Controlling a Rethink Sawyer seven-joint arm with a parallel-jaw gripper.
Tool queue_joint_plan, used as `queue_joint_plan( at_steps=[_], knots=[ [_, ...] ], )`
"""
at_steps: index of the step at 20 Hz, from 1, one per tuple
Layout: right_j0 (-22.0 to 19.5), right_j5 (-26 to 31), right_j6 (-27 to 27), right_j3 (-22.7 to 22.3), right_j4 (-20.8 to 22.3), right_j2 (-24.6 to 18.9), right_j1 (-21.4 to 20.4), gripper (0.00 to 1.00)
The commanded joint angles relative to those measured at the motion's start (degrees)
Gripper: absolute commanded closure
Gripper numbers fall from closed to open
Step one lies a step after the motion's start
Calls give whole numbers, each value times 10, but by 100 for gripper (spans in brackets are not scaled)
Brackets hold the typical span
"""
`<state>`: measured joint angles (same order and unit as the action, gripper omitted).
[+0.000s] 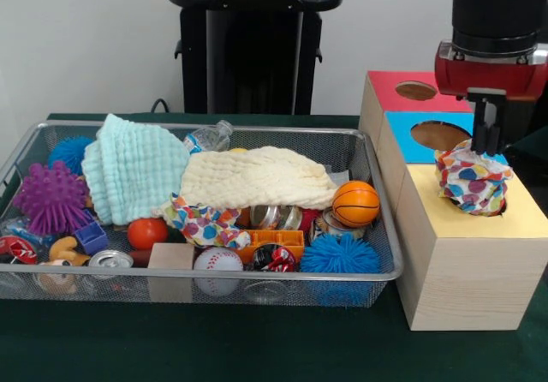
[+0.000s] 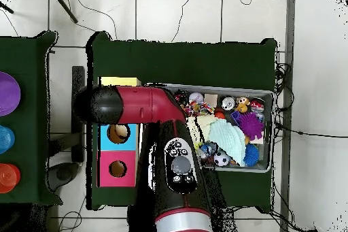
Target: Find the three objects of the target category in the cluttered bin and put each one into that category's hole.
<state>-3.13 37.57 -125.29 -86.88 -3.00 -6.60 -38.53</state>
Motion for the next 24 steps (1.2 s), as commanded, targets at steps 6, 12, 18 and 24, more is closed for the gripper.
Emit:
queue_joint_plan(
  at_steps=[6, 12, 18, 24],
  knots=[
    [-55, 72, 43, -57, 44, -22, 3, 100],
    [-44, 50, 13, -37, 55, -18, 21, 100],
    [-30, 27, -16, -12, 55, -18, 46, 100],
    [-17, 5, -33, 6, 47, -23, 64, 100]
  ],
)
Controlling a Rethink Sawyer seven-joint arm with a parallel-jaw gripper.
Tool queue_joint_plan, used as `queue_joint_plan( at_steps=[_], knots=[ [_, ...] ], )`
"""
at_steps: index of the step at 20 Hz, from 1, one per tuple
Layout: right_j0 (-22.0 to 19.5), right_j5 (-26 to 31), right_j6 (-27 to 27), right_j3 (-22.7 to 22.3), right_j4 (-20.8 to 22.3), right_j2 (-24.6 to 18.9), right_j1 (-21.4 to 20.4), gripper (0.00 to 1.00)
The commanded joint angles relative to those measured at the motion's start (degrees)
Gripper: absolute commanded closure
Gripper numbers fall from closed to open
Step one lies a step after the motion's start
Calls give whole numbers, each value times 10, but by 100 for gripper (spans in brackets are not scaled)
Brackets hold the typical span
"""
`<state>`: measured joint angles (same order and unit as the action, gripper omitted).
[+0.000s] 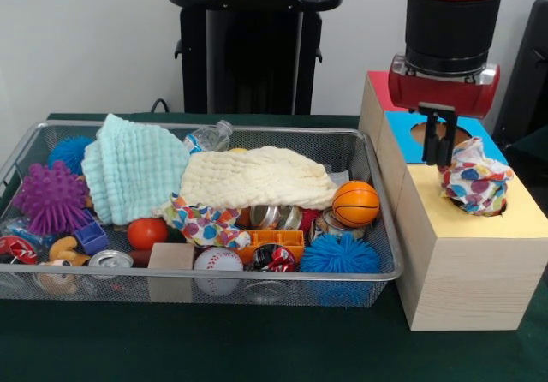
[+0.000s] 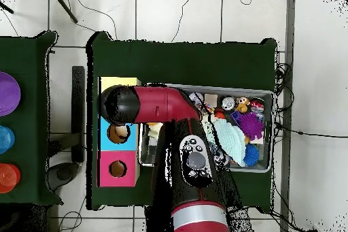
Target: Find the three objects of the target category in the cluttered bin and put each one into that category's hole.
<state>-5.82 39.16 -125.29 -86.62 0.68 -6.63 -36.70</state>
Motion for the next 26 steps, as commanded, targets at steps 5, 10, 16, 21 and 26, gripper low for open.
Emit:
queue_joint_plan(
  at_steps=[5, 10, 16, 21, 26],
  knots=[
    [-8, -46, -12, -45, 3, -46, 30, 100],
    [-22, -55, -3, -60, -5, -68, 26, 100],
    [-20, -56, -14, -52, -5, -69, 29, 100],
    [-15, -47, -29, -23, -15, -71, 40, 100],
    [-8, -55, -42, -13, -22, -71, 47, 100]
  ],
)
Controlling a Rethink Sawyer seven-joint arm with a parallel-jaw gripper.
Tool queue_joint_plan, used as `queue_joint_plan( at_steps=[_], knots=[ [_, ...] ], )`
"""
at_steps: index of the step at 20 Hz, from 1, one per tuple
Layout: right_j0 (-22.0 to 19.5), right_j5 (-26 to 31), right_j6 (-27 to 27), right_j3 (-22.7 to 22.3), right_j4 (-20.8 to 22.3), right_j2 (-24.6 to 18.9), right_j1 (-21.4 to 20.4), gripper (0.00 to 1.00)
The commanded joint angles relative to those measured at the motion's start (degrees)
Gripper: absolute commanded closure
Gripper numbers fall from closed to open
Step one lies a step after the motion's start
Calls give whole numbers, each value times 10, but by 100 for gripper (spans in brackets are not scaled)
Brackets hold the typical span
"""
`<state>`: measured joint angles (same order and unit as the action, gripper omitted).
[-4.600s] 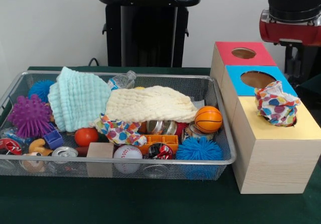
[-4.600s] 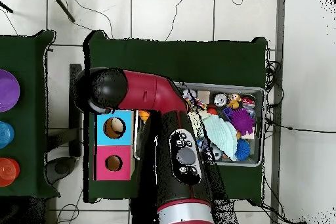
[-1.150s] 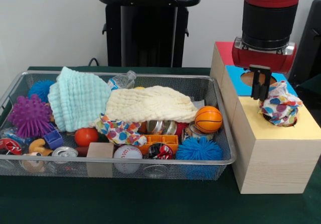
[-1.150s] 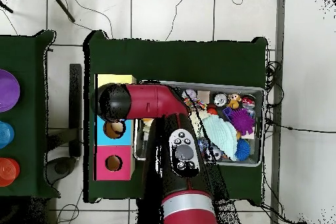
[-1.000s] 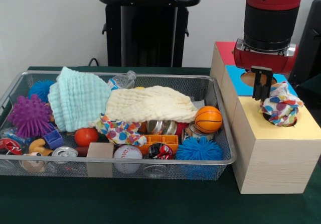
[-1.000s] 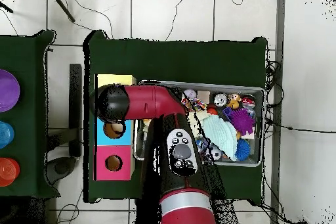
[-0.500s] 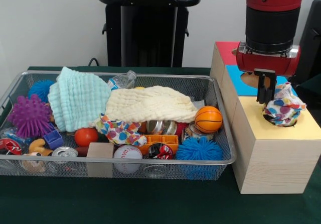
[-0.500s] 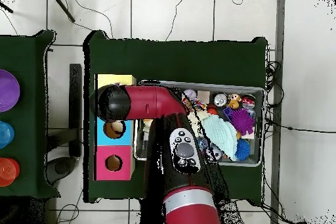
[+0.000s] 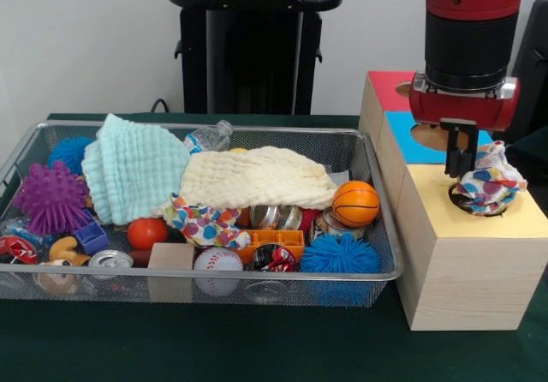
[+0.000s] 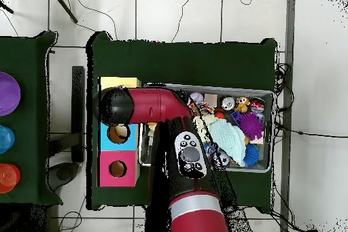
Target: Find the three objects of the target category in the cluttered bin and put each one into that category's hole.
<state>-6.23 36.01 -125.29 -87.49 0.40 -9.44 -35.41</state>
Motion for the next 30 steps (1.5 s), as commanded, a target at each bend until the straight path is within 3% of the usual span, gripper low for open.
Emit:
queue_joint_plan(
  at_steps=[1, 8, 20, 26, 30],
  knots=[
    [-2, -26, -43, -1, -19, -42, 37, 100],
    [22, -25, -58, 48, -10, -19, 63, 100],
    [20, -90, -35, 70, 23, -11, 95, 100],
    [36, -104, -49, 91, 51, 33, 112, 100],
    [31, -127, -46, 76, 65, 43, 113, 100]
  ],
)
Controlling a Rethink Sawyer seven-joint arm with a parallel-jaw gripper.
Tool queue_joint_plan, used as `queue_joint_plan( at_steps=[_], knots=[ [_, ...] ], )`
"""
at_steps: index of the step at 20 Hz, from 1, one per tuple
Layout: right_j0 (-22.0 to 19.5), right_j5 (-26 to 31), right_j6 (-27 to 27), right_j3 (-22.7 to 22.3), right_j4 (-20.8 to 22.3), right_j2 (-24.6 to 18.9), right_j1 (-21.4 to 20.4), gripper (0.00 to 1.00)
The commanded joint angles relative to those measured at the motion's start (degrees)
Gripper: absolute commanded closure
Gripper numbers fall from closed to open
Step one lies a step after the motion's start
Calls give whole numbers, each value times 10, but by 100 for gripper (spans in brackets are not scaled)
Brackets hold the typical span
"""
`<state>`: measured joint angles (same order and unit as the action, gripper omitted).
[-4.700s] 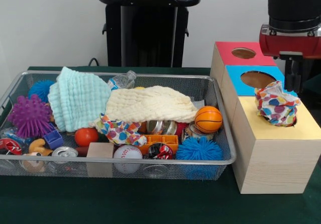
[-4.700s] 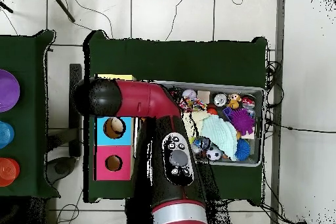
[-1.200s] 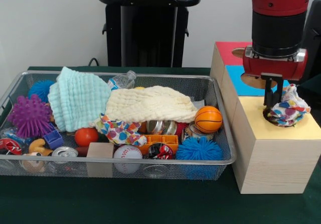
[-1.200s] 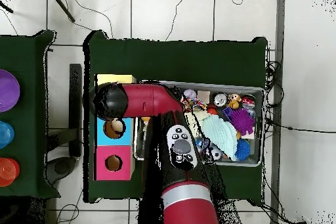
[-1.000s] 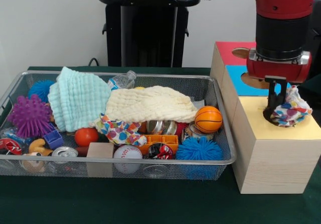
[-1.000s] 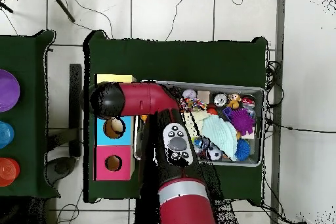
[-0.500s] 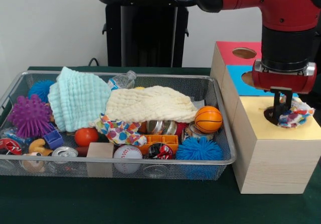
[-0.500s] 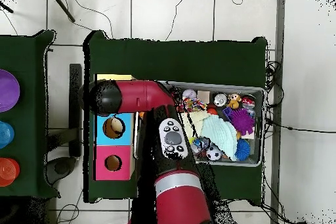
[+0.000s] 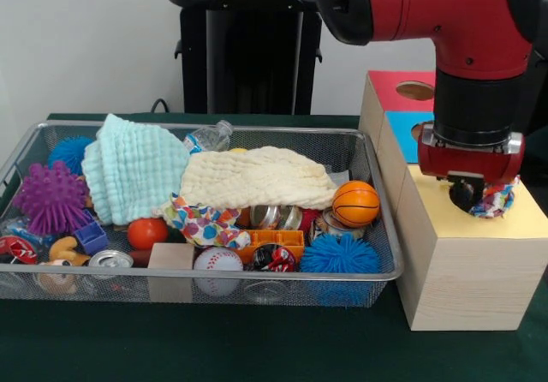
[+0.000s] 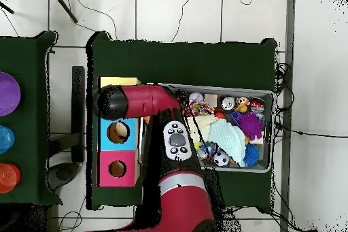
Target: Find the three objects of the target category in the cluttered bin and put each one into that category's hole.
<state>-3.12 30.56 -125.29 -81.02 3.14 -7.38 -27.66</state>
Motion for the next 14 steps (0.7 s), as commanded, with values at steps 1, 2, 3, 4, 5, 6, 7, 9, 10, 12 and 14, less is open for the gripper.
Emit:
queue_joint_plan(
  at_steps=[1, 2, 3, 4, 5, 6, 7, 9, 10, 12, 14],
  knots=[
    [-1, -72, -45, 8, 38, 23, 34, 100],
    [-1, -69, -45, 6, 38, 24, 32, 100],
    [-1, -65, -45, 3, 36, 23, 29, 100],
    [-2, -61, -45, -2, 34, 22, 25, 100],
    [-1, -53, -47, -6, 29, 21, 20, 100],
    [0, -41, -46, -9, 26, 21, 14, 100],
    [1, -29, -45, -12, 22, 20, 8, 100],
    [-1, -3, -41, -18, 14, 17, -5, 100],
    [-2, 6, -40, -26, 11, 14, -14, 100],
    [-6, 18, -39, -42, 4, 8, -31, 100],
    [-11, 33, -41, -59, -7, -1, -50, 100]
  ],
)
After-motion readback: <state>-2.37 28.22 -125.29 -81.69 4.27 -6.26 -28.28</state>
